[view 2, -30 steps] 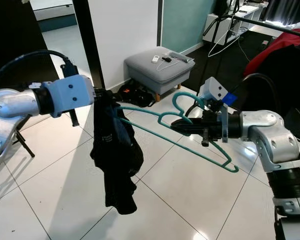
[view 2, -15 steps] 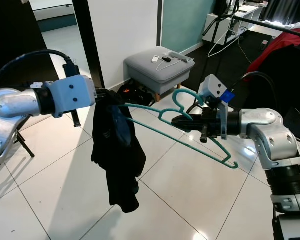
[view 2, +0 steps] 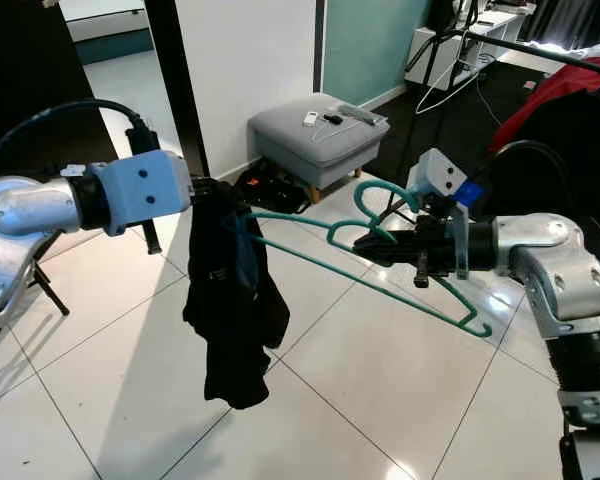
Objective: Hang hanger
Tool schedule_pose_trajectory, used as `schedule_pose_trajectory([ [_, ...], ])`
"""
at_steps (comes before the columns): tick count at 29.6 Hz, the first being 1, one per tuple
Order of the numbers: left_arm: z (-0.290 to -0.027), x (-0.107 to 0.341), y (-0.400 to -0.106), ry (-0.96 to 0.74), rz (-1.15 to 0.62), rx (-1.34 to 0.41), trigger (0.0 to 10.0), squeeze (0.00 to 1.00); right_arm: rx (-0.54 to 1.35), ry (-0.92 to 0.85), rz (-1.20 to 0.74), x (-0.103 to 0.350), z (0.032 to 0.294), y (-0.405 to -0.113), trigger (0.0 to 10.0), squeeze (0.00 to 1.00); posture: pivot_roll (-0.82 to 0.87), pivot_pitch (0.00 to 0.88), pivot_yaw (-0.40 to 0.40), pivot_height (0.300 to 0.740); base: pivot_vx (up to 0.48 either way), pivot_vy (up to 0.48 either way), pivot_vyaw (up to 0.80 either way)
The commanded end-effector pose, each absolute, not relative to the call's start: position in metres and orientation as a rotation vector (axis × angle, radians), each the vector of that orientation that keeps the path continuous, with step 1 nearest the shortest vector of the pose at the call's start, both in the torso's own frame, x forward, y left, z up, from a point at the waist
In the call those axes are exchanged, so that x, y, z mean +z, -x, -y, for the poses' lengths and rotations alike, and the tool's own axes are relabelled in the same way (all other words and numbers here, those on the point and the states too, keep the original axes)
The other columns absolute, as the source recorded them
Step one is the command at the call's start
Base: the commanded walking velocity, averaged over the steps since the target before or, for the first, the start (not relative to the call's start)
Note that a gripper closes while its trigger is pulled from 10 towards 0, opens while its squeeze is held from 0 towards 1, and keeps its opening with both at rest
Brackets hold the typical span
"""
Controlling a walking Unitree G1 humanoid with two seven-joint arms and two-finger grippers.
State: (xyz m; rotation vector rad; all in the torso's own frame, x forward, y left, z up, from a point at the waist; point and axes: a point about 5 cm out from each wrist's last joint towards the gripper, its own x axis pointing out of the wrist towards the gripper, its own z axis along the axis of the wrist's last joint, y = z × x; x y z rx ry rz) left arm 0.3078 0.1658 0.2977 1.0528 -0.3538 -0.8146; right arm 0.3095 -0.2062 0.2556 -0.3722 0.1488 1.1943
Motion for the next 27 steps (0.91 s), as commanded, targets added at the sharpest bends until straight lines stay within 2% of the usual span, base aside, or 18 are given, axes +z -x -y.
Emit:
schedule_pose_trajectory([
  [1,-0.166,0.305,-0.307,-1.074,0.370,-0.814,10.0,0.00,1.181,0.372,-0.131,0.261,0.211,-0.309,10.0,0.00,-0.01,0.016,-0.055,0.740,0.000,0.000,0.00],
  [27,-0.166,0.305,-0.307,-1.077,0.366,-0.815,10.0,0.00,1.154,0.365,-0.137,0.266,0.227,-0.306,10.0,0.00,-0.02,0.032,-0.053,0.740,0.000,0.000,0.00],
])
